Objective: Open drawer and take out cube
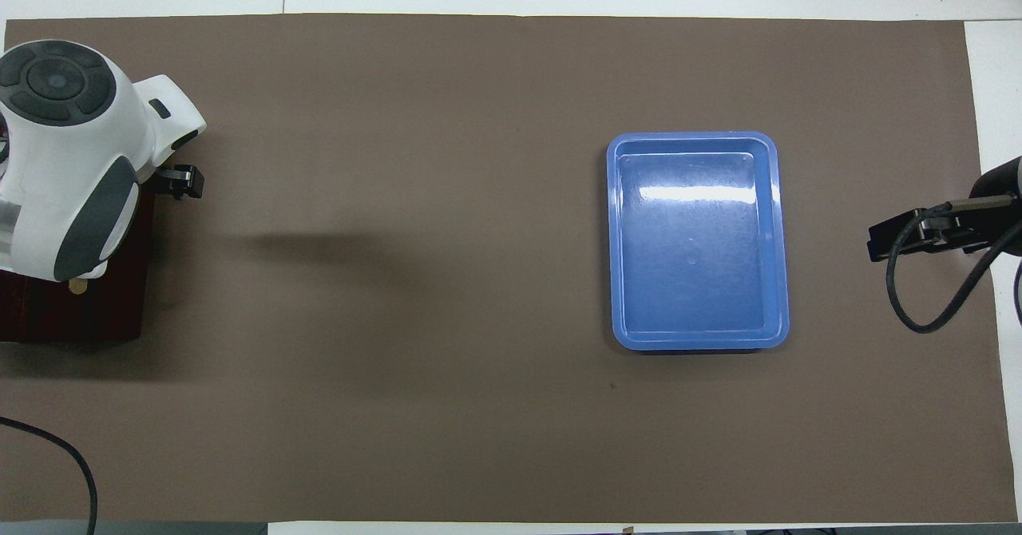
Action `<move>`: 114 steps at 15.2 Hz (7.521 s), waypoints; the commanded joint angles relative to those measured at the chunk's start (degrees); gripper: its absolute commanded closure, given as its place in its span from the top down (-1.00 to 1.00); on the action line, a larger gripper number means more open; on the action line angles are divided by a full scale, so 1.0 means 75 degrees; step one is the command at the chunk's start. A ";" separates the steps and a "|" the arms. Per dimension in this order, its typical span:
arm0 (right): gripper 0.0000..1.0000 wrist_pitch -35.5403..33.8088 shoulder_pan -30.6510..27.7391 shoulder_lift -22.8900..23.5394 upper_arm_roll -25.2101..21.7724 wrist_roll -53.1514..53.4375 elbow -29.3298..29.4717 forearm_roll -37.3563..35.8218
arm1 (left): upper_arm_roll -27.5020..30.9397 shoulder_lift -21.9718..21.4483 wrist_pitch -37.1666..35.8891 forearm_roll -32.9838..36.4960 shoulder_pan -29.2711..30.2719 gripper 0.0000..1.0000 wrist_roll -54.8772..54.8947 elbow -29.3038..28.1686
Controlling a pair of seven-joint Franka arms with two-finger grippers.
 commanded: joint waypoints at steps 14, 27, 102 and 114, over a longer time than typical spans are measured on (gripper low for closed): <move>1.00 -0.0026 -0.0115 -0.0126 0.0058 -0.0198 -0.0097 -0.0025 | -0.0050 -0.0200 0.1937 0.0367 0.0663 1.00 -0.0009 -0.1567; 1.00 -0.0026 -0.0115 -0.0126 0.0046 -0.0198 -0.0097 -0.0026 | -0.0085 -0.0211 0.1727 0.0099 -0.0321 1.00 0.0003 -0.1509; 1.00 0.0020 0.0108 -0.0161 0.0128 0.0490 -0.0120 0.0384 | 0.0208 -0.0060 -0.0790 -0.3781 0.1331 -1.00 -0.8610 0.0994; 1.00 0.1518 0.1465 0.0633 0.0140 0.8008 -0.0613 0.3053 | 0.0208 0.0773 -0.2504 -0.3711 -0.1316 -1.00 -1.3094 0.3026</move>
